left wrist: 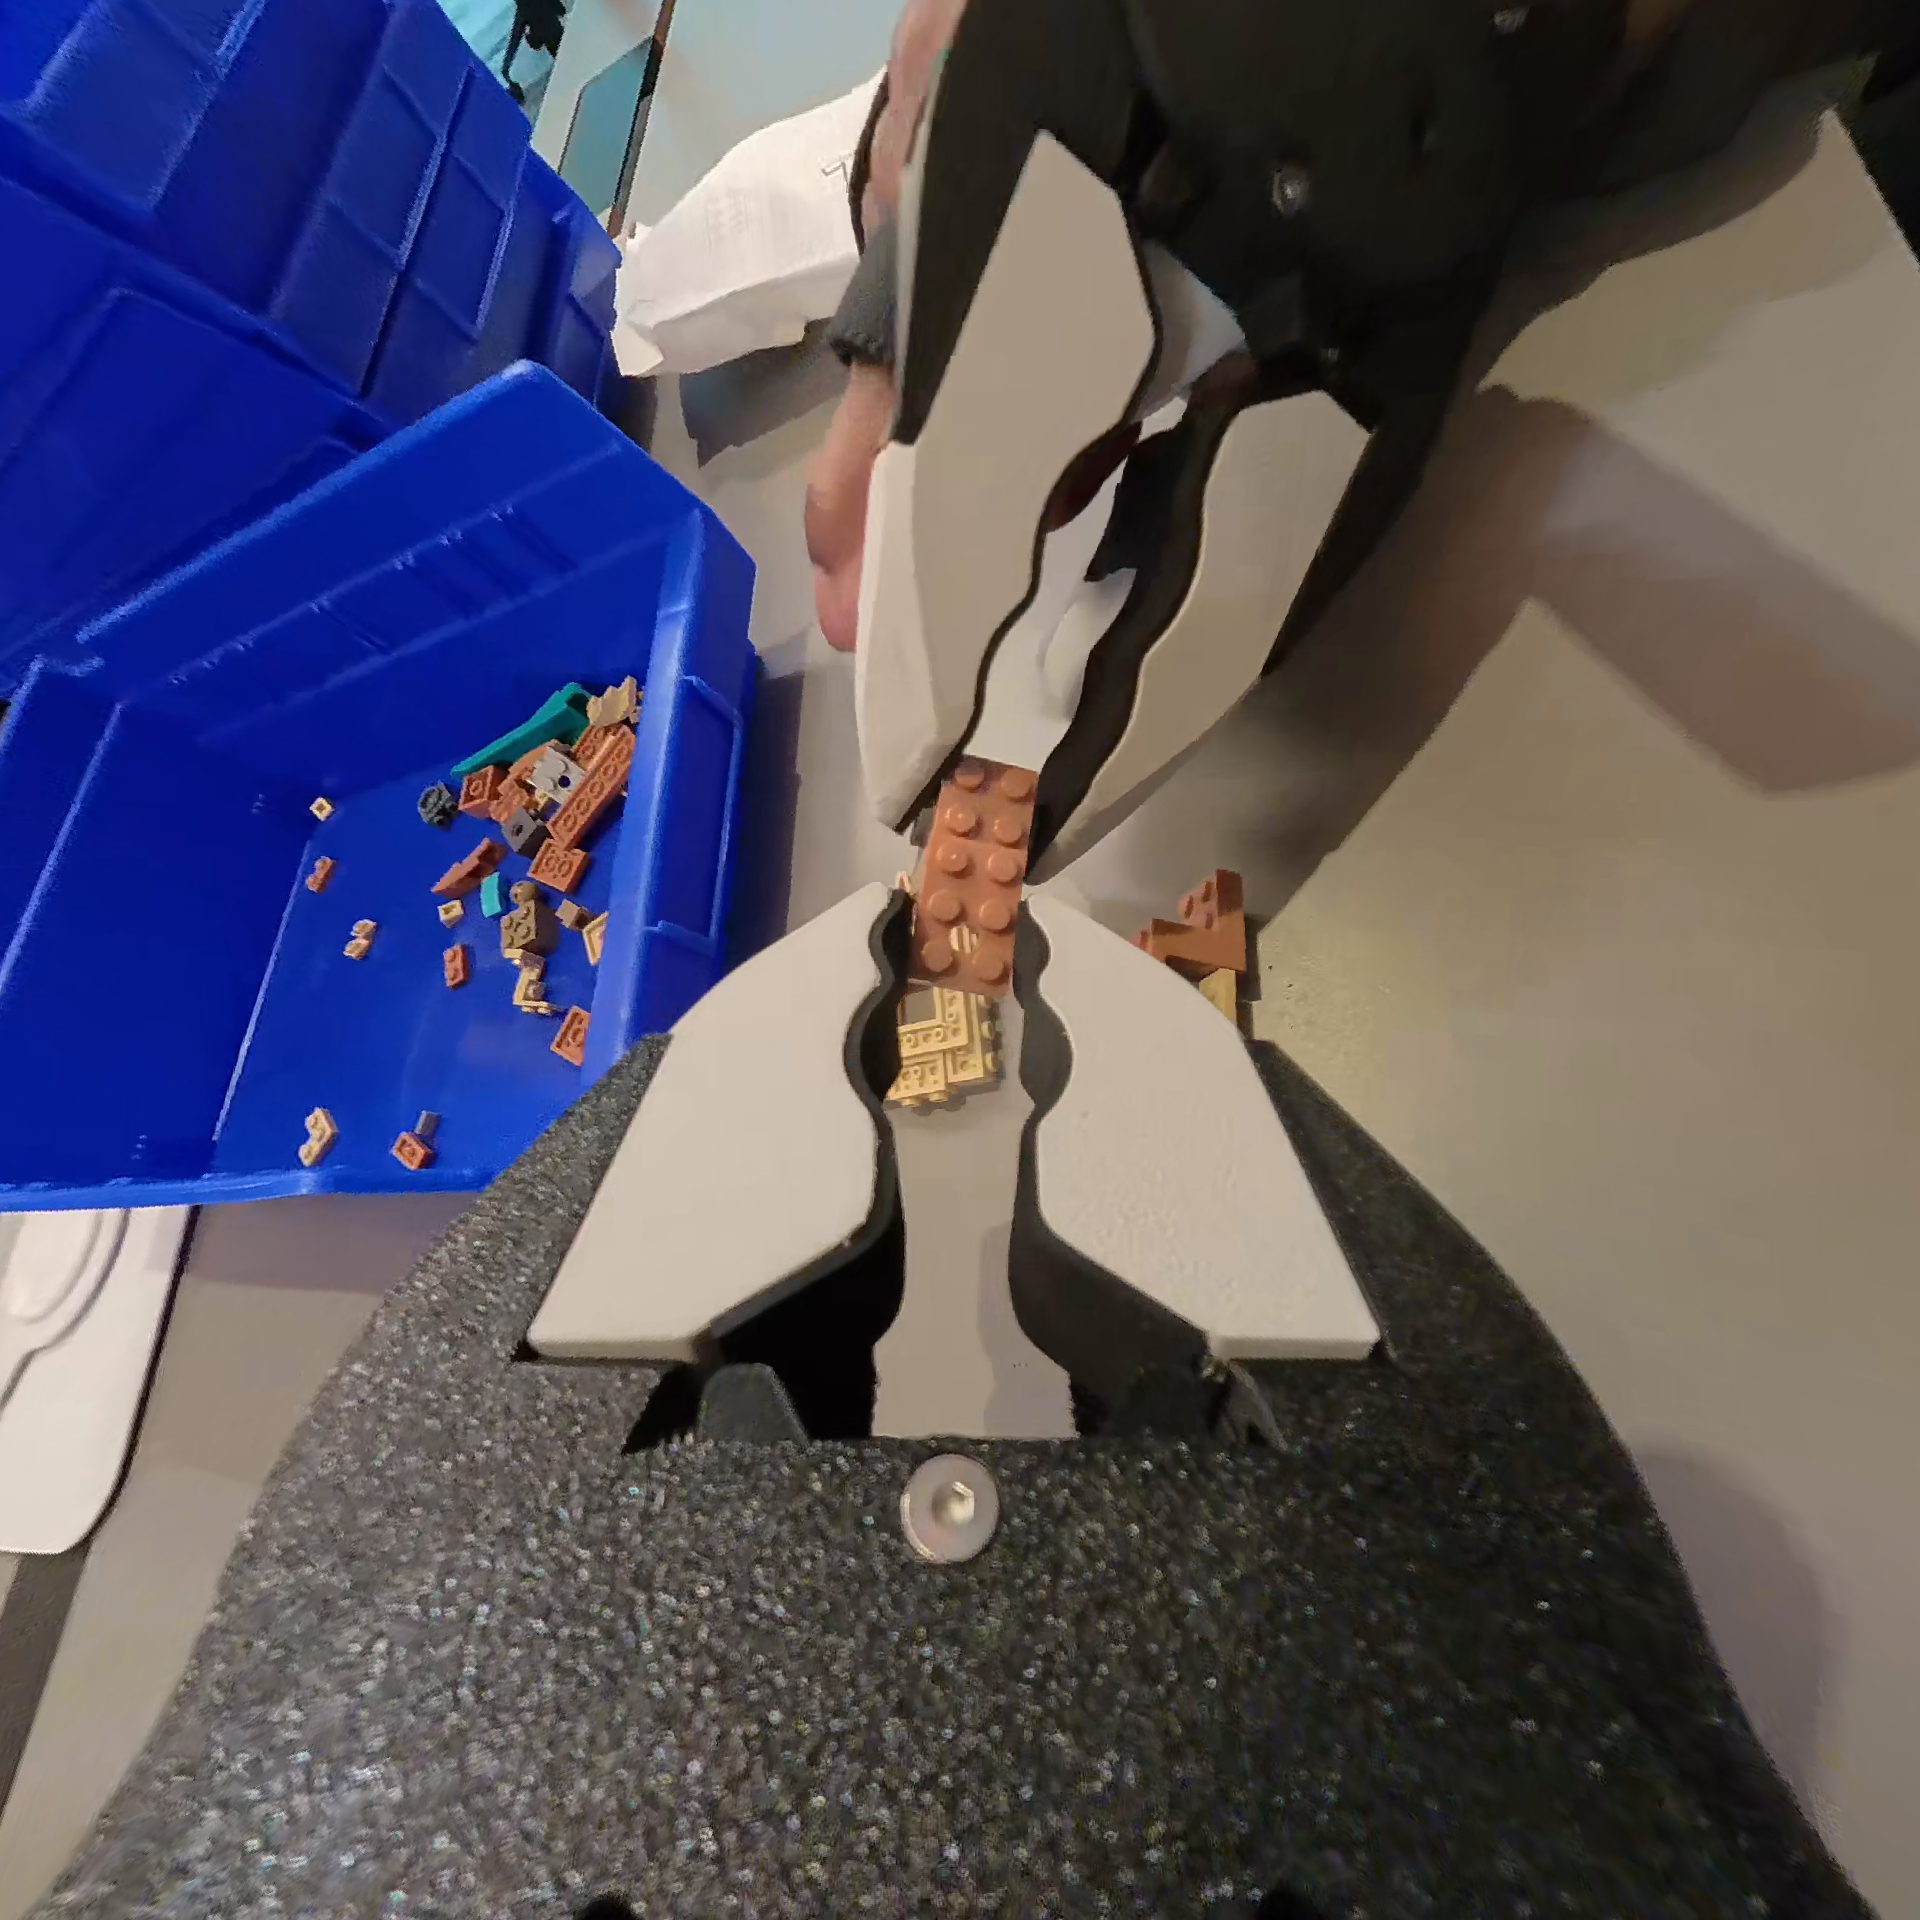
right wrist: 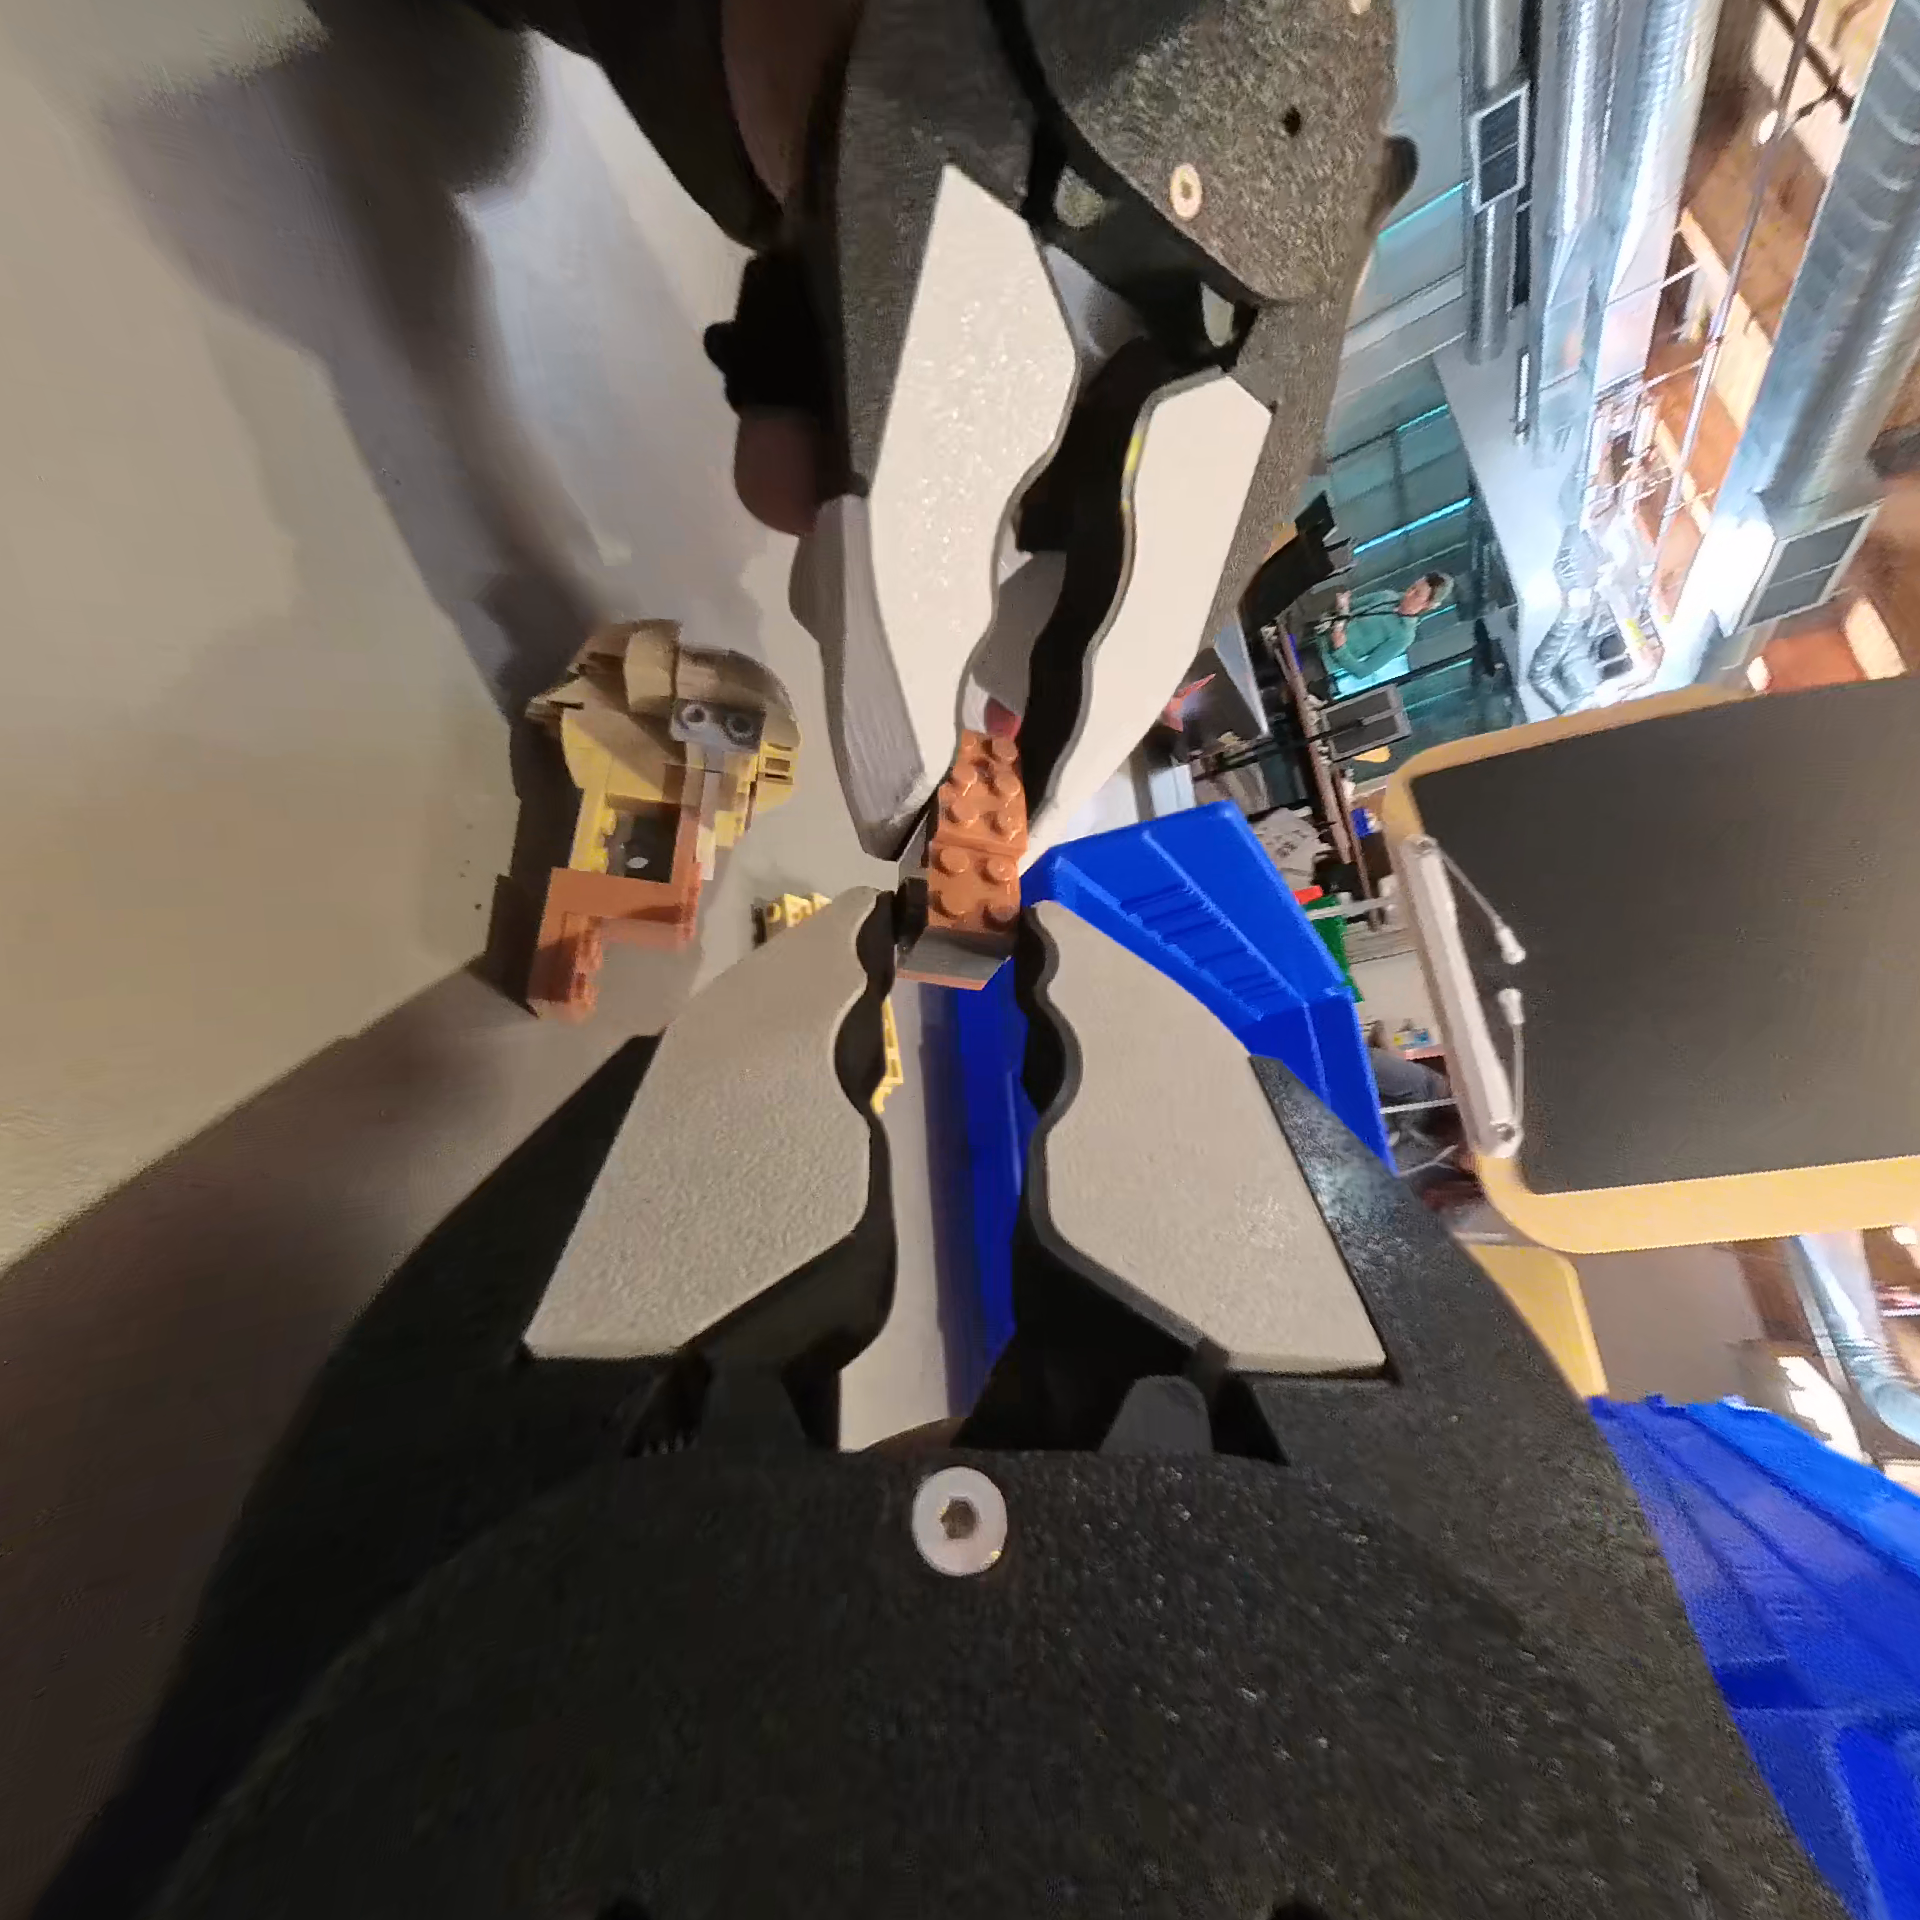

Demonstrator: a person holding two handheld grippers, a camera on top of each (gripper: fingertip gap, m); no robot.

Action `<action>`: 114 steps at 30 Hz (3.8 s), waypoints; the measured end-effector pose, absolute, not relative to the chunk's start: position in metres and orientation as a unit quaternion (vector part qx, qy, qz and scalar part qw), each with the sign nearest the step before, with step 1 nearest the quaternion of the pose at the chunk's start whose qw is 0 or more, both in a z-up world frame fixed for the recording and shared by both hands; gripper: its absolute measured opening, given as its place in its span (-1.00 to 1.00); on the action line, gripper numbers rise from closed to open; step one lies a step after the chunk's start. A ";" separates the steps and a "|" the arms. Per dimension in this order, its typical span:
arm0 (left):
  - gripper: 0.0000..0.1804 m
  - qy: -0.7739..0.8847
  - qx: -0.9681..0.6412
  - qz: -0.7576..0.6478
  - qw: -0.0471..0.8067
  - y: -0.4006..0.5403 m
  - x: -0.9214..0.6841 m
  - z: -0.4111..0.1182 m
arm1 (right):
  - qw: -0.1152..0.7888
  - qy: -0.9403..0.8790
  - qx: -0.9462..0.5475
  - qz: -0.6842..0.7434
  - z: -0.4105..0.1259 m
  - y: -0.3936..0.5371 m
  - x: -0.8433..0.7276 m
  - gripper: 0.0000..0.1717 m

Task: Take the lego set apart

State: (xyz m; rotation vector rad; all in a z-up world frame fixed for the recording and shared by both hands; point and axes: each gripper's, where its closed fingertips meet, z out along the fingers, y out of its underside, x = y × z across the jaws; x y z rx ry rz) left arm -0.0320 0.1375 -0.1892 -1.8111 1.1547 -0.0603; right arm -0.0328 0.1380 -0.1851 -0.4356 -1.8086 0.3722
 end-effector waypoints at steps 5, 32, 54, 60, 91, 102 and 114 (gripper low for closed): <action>-0.79 0.450 -0.754 -0.054 0.474 0.137 -0.032 -0.186 | 0.615 -0.766 -0.147 0.118 -0.181 0.137 -0.032 -0.74; -0.73 0.536 -0.621 0.220 0.528 0.157 -0.043 -0.181 | 0.507 -0.739 -0.361 0.258 -0.187 0.156 -0.043 -0.75; -0.73 0.507 -0.678 0.059 0.528 0.147 -0.038 -0.186 | 0.499 -0.734 -0.325 0.327 -0.175 0.142 -0.038 -0.76; -0.75 0.521 -0.653 0.110 0.538 0.151 -0.039 -0.184 | 0.476 -0.717 -0.355 0.364 -0.174 0.143 -0.039 -0.76; -0.81 0.481 -0.730 0.027 0.485 0.146 -0.033 -0.193 | 0.527 -0.740 -0.285 0.306 -0.171 0.134 -0.036 -0.77; -0.81 0.474 -0.739 0.038 0.477 0.148 -0.034 -0.193 | 0.557 -0.744 -0.249 0.272 -0.169 0.135 -0.035 -0.78; -0.81 0.480 -0.725 0.159 0.468 0.159 -0.049 -0.196 | 0.571 -0.758 -0.243 0.200 -0.176 0.148 -0.035 -0.68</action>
